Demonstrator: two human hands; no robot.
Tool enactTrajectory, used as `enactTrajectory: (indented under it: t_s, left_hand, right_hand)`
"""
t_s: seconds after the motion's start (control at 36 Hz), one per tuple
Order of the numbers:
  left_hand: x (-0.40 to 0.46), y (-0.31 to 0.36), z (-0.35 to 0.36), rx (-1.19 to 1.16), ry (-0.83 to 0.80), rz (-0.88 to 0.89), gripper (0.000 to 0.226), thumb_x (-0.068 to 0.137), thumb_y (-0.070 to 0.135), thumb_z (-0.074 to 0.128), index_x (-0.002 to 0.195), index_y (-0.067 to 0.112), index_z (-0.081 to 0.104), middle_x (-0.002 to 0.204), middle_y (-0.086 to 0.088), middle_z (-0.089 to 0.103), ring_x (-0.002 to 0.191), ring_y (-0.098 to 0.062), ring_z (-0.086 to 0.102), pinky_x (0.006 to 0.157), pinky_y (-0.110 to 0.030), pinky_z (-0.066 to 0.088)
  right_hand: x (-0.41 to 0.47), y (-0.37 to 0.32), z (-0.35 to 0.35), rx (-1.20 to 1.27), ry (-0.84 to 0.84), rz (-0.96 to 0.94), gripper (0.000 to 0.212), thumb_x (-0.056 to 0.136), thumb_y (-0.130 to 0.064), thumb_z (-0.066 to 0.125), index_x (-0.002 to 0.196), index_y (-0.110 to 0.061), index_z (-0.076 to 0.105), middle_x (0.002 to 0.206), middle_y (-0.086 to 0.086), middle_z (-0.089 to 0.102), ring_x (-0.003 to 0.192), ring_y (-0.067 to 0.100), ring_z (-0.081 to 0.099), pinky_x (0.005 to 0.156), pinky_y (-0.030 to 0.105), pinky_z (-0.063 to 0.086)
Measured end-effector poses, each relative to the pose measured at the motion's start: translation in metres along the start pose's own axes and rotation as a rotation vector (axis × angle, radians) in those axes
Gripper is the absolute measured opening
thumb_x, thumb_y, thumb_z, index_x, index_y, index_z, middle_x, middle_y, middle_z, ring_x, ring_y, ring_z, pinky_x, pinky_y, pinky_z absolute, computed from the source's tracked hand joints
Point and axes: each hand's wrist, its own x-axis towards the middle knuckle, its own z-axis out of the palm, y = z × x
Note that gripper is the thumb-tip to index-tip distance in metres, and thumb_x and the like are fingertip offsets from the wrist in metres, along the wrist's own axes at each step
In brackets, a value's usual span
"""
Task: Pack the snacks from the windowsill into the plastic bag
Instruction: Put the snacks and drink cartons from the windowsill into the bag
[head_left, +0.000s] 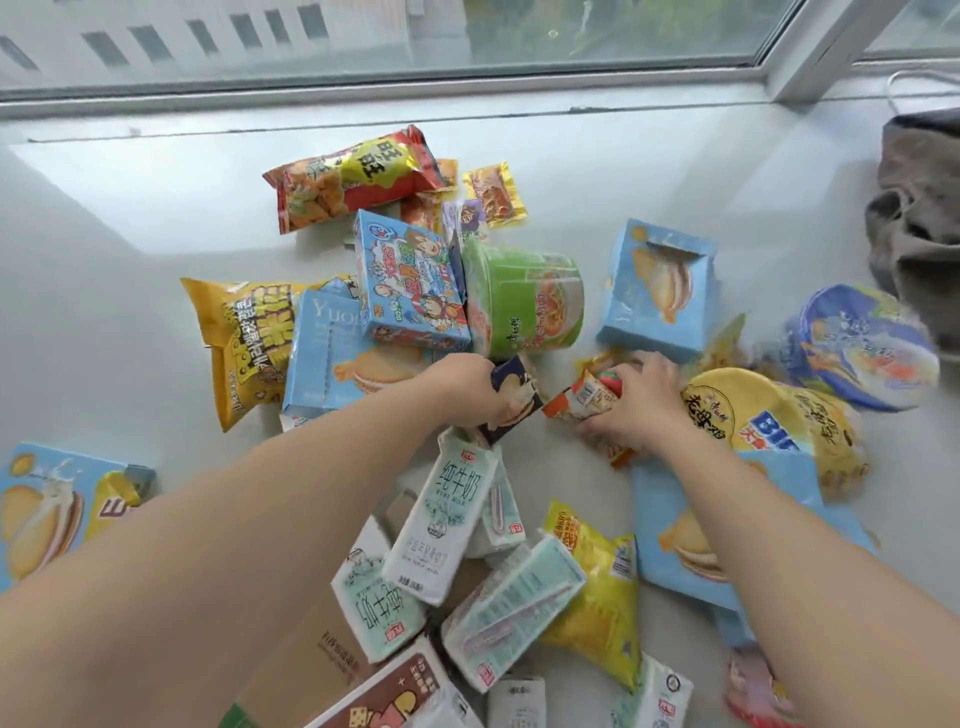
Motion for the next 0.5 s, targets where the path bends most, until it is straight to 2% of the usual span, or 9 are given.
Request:
enactTrajectory:
  t_s: [0.06, 0.11, 0.14, 0.19, 0.25, 0.31, 0.36, 0.42, 0.5]
  left_hand:
    - [0.008, 0.004, 0.006, -0.078, -0.007, -0.036, 0.034, 0.092, 0.037, 0.051, 0.072, 0.010, 0.048, 0.064, -0.004, 0.043, 0.058, -0.018, 0.042, 0.049, -0.026, 0.030]
    - [0.015, 0.009, 0.013, -0.153, 0.022, -0.054, 0.031, 0.091, 0.036, 0.052, 0.072, 0.011, 0.050, 0.067, -0.004, 0.046, 0.061, -0.018, 0.044, 0.052, -0.026, 0.034]
    - [0.018, 0.012, 0.016, -0.178, 0.047, -0.058, 0.030, 0.090, 0.037, 0.052, 0.074, 0.012, 0.053, 0.074, -0.006, 0.050, 0.070, -0.019, 0.047, 0.057, -0.028, 0.039]
    - [0.026, 0.017, 0.024, -0.175, 0.106, -0.082, 0.030, 0.090, 0.043, 0.051, 0.092, 0.015, 0.062, 0.103, -0.014, 0.054, 0.101, -0.027, 0.048, 0.083, -0.034, 0.045]
    - [0.034, 0.020, 0.032, -0.168, 0.156, -0.141, 0.040, 0.091, 0.047, 0.048, 0.114, 0.016, 0.059, 0.128, -0.019, 0.042, 0.122, -0.034, 0.038, 0.101, -0.040, 0.038]
    - [0.043, 0.023, 0.041, -0.185, 0.193, -0.217, 0.043, 0.092, 0.046, 0.048, 0.124, 0.017, 0.054, 0.139, -0.020, 0.028, 0.128, -0.039, 0.031, 0.106, -0.044, 0.034]
    - [0.049, 0.027, 0.047, -0.164, 0.249, -0.274, 0.042, 0.092, 0.045, 0.051, 0.125, 0.019, 0.053, 0.141, -0.019, 0.023, 0.130, -0.040, 0.025, 0.106, -0.048, 0.032]
    - [0.051, 0.032, 0.051, -0.152, 0.299, -0.305, 0.042, 0.091, 0.044, 0.053, 0.124, 0.019, 0.052, 0.139, -0.019, 0.023, 0.129, -0.040, 0.025, 0.104, -0.048, 0.033]
    - [0.051, 0.035, 0.053, -0.236, 0.311, -0.305, 0.039, 0.091, 0.041, 0.054, 0.121, 0.017, 0.053, 0.131, -0.015, 0.032, 0.114, -0.038, 0.045, 0.100, -0.045, 0.037]
  right_hand:
    - [0.004, 0.002, -0.008, -0.011, -0.064, -0.025, 0.091, 0.059, -0.061, 0.078, 0.137, -0.026, 0.046, 0.155, 0.010, 0.014, 0.144, 0.032, 0.001, 0.117, 0.038, 0.004]
    - [0.009, 0.002, -0.013, -0.024, -0.118, -0.046, 0.095, 0.058, -0.062, 0.077, 0.140, -0.030, 0.041, 0.157, 0.008, 0.006, 0.145, 0.032, -0.007, 0.118, 0.040, 0.002]
    - [0.012, 0.002, -0.014, -0.023, -0.145, -0.050, 0.096, 0.058, -0.062, 0.077, 0.141, -0.031, 0.039, 0.158, 0.007, 0.003, 0.145, 0.032, -0.010, 0.117, 0.041, 0.001]
    - [0.019, 0.002, -0.016, -0.019, -0.189, -0.052, 0.098, 0.058, -0.062, 0.077, 0.142, -0.032, 0.037, 0.158, 0.006, -0.003, 0.145, 0.032, -0.012, 0.117, 0.043, 0.002]
    - [0.024, 0.002, -0.017, -0.021, -0.215, -0.053, 0.100, 0.057, -0.063, 0.077, 0.143, -0.033, 0.036, 0.158, 0.008, -0.002, 0.145, 0.032, -0.005, 0.117, 0.043, 0.006]
    - [0.027, 0.002, -0.017, -0.032, -0.214, -0.055, 0.100, 0.057, -0.065, 0.076, 0.143, -0.034, 0.034, 0.157, 0.009, 0.002, 0.144, 0.031, 0.001, 0.117, 0.041, 0.010]
    - [0.026, 0.000, -0.016, -0.053, -0.190, -0.065, 0.098, 0.057, -0.064, 0.076, 0.141, -0.033, 0.036, 0.153, 0.009, 0.008, 0.140, 0.032, 0.010, 0.115, 0.040, 0.017]
    - [0.024, -0.001, -0.013, 0.002, -0.167, -0.081, 0.089, 0.059, -0.056, 0.079, 0.135, -0.028, 0.043, 0.143, 0.010, 0.020, 0.132, 0.030, 0.028, 0.108, 0.035, 0.029]
    - [0.018, -0.003, -0.005, 0.111, -0.124, -0.093, 0.075, 0.061, -0.046, 0.081, 0.124, -0.022, 0.048, 0.123, 0.010, 0.042, 0.115, 0.029, 0.047, 0.095, 0.032, 0.042]
